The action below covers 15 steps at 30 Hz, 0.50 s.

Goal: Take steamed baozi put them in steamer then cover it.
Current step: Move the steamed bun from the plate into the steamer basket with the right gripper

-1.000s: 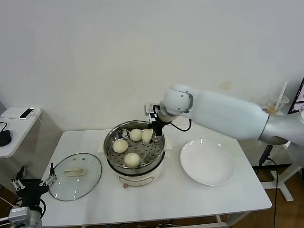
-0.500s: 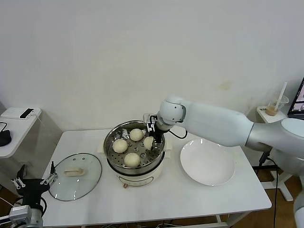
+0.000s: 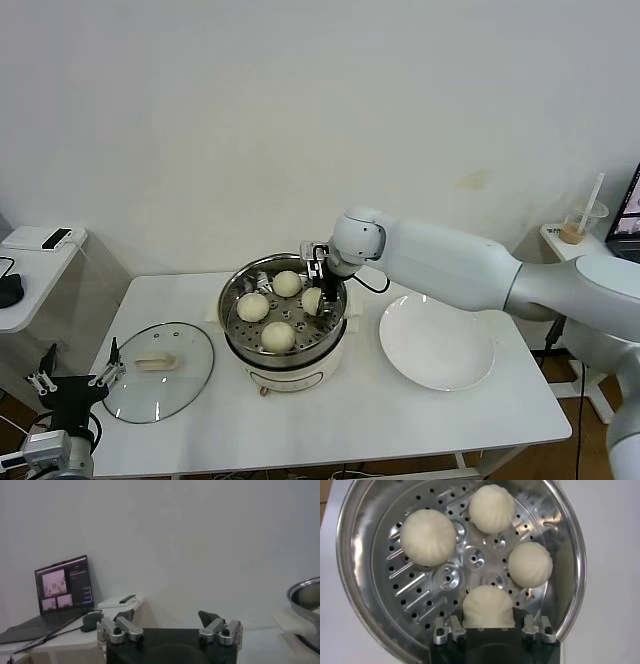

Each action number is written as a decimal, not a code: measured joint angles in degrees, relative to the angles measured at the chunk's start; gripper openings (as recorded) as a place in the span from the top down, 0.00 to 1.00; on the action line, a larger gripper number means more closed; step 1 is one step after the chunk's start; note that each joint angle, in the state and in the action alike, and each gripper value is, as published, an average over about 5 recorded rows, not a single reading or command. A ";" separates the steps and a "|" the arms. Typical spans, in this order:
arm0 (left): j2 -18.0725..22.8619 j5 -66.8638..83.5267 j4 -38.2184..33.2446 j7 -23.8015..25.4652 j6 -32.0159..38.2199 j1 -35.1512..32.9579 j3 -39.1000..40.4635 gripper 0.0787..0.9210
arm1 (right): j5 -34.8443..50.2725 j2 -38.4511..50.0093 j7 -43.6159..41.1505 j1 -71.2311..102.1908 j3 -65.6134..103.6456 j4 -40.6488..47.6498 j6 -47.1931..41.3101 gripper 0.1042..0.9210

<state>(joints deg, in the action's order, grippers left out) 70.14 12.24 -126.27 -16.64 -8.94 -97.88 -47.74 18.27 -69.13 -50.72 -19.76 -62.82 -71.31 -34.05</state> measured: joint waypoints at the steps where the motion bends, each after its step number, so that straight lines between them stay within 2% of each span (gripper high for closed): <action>1: 0.02 -0.03 -0.03 0.00 0.00 0.01 0.01 0.12 | 0.03 -0.10 0.02 0.08 0.03 0.05 -0.01 0.37; 8: 0.11 -0.12 -0.35 0.00 0.00 -0.08 0.01 0.12 | -0.09 -0.27 -0.09 0.28 0.07 0.28 0.01 0.34; 15: 0.16 -0.13 -0.61 -0.02 0.00 -0.16 -0.01 0.12 | 0.04 0.57 -0.74 -0.44 0.63 -0.61 0.61 0.15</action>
<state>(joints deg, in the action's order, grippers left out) 70.30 12.12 -126.88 -16.66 -8.94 -98.05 -47.75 18.31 -68.56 -51.46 -20.20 -62.19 -71.92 -33.44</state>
